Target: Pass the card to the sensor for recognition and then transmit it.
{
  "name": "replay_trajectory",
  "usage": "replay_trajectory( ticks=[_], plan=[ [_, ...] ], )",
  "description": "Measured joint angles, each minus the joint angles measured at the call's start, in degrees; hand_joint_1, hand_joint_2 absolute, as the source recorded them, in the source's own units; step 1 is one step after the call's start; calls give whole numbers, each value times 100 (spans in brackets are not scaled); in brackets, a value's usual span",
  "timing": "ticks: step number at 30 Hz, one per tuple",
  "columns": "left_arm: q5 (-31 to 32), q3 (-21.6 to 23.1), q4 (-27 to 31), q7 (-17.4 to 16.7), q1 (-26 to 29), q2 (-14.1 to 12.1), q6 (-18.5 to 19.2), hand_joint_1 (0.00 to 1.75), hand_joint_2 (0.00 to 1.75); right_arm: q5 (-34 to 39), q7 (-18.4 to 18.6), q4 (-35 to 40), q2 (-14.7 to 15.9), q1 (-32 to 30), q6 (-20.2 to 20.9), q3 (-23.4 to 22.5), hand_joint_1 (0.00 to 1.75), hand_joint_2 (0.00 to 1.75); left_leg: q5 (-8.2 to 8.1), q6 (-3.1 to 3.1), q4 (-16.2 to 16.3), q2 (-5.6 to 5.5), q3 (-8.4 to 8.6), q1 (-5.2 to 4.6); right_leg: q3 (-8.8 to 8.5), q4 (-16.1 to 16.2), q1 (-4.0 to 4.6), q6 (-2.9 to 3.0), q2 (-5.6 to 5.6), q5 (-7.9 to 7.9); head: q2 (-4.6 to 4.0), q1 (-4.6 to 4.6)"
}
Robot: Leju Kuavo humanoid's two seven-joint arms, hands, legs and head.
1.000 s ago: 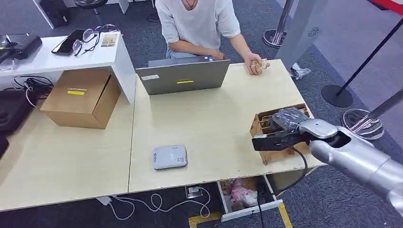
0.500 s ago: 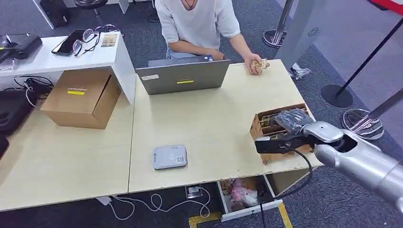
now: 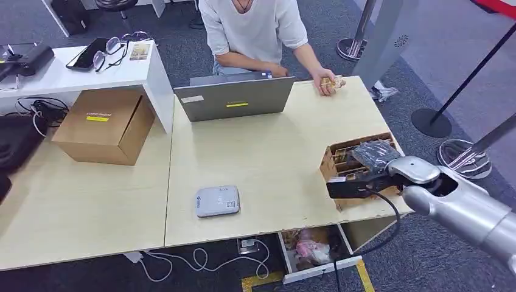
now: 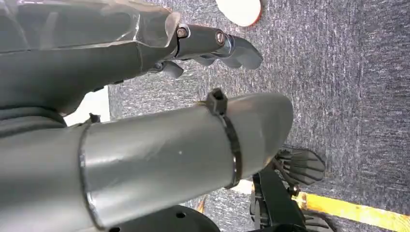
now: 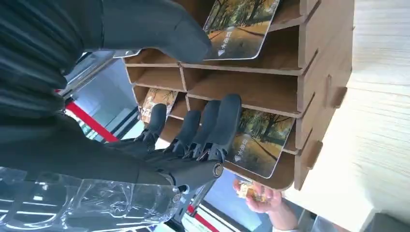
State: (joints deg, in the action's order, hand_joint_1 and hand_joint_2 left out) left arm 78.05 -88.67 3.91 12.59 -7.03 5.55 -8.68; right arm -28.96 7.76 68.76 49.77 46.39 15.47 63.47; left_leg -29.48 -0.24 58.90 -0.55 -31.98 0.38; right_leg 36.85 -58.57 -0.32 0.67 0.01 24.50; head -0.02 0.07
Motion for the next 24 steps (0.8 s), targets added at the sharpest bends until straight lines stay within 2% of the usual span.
replay_trajectory(
  ticks=[2,17,18,19,20,22,23,24],
  plan=[
    [-2,0,0,0,0,0,4,0,0,-2,-15,-2,-2,-4,18,0,101,175,0,0,0,0,0,0,0,0,0,0,0,0,0,0],
    [-17,0,0,7,9,2,13,0,0,-7,-22,-48,-24,-208,20,0,101,175,0,0,0,0,0,0,0,0,0,0,-1,0,0,0],
    [-17,0,0,13,11,2,13,0,0,-7,-22,-48,-24,-220,15,0,108,175,0,0,0,0,0,0,0,0,0,0,-1,0,0,0],
    [-15,0,0,20,12,2,13,0,0,-7,-18,-48,-24,-234,13,0,134,175,0,0,0,0,0,0,0,0,0,0,-1,0,0,0],
    [-11,0,0,20,12,2,13,0,0,-7,-13,-48,-26,-247,7,0,134,175,0,0,0,0,0,0,0,0,0,0,-1,0,0,0],
    [9,0,0,24,13,4,13,0,0,-7,-2,-48,-26,-291,2,0,154,175,0,0,0,0,0,0,0,0,0,0,-1,0,0,0],
    [11,0,0,28,15,4,13,0,0,-7,0,-48,-26,-319,-2,0,154,175,0,0,0,-1,-1,0,0,0,0,0,-1,0,0,2],
    [13,0,0,37,17,4,13,0,0,-7,0,-48,-28,-339,-4,-2,169,175,0,0,0,-1,-1,0,0,0,0,0,-2,0,0,-2]
  ],
)
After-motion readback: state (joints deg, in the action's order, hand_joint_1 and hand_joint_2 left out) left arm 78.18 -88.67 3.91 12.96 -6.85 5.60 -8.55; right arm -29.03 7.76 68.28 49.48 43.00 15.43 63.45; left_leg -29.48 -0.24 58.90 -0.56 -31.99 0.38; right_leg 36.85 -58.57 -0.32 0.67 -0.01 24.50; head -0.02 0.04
